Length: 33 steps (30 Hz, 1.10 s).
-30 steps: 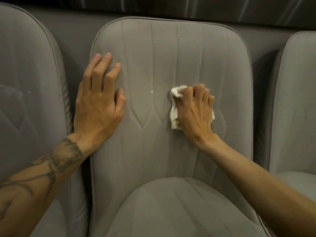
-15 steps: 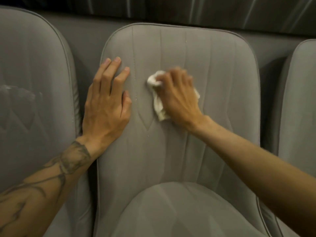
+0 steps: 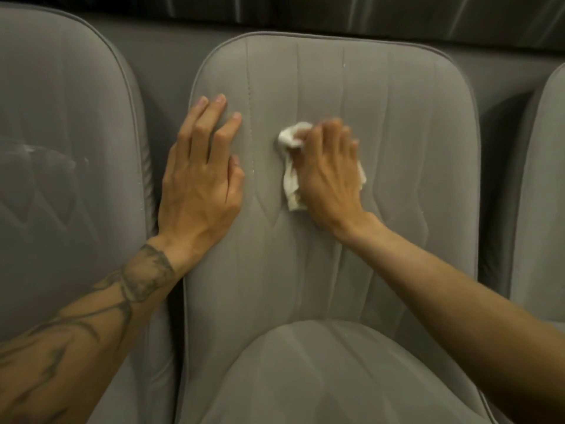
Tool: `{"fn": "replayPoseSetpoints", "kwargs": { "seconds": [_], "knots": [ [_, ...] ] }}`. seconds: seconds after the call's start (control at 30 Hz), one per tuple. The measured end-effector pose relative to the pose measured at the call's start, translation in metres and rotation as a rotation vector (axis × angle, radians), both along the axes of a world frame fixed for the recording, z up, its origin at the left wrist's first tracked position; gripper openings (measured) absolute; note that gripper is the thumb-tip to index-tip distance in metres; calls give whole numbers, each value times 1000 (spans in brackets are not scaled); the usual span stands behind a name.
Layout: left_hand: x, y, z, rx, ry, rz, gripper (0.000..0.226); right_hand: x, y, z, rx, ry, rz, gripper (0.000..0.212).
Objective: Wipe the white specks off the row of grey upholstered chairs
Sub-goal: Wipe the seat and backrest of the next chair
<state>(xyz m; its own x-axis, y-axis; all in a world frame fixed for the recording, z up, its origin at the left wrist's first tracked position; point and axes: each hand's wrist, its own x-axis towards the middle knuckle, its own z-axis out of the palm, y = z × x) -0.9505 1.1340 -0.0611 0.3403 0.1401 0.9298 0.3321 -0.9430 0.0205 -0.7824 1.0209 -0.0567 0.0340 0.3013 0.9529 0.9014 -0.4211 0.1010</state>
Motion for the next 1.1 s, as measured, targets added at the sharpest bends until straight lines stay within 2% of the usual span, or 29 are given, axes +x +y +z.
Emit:
{"fn": "replayPoseSetpoints", "kwargs": {
  "seconds": [0.07, 0.13, 0.23, 0.3, 0.43, 0.53, 0.67, 0.77, 0.87, 0.93, 1.0, 1.07, 1.1],
  "knots": [
    [0, 1, 0, 6, -4, 1, 56, -3, 10, 11, 162, 103, -84, 16],
    [0, 2, 0, 12, -9, -1, 56, -13, 15, -2, 225, 179, -130, 17],
    [-1, 1, 1, 5, 1, 1, 56, -24, 5, -29, 78, 187, -93, 16],
    [-2, 0, 2, -7, 7, 2, 56, -22, -1, -17, 23, 161, -75, 18],
    [-2, 0, 1, 1, -3, -1, 56, -10, 18, 42, 197, 125, -198, 23],
    [-2, 1, 1, 8, -7, -4, 56, -13, 25, 36, 241, 165, -223, 23],
    [-2, 2, 1, 2, 2, -15, 56, -26, -2, -36, -7, 115, -138, 13],
    [-2, 1, 1, -21, 0, -33, 57, -19, -17, -40, -117, 71, -100, 14],
    [-2, 1, 1, -31, -21, -35, 57, -12, -3, 3, 40, 91, -124, 17],
    [-3, 2, 1, -29, -30, -41, 57, -9, 16, 44, 218, 199, -134, 24],
    [-3, 2, 1, -36, -38, -61, 58, -15, 30, 62, 312, 265, -127, 26],
    [-3, 2, 1, -40, -54, -79, 58, -30, 35, 44, 255, 231, -80, 28],
    [-3, 2, 1, -41, -59, -89, 58, -40, 32, 24, 152, 179, -25, 29]
  ]
}}
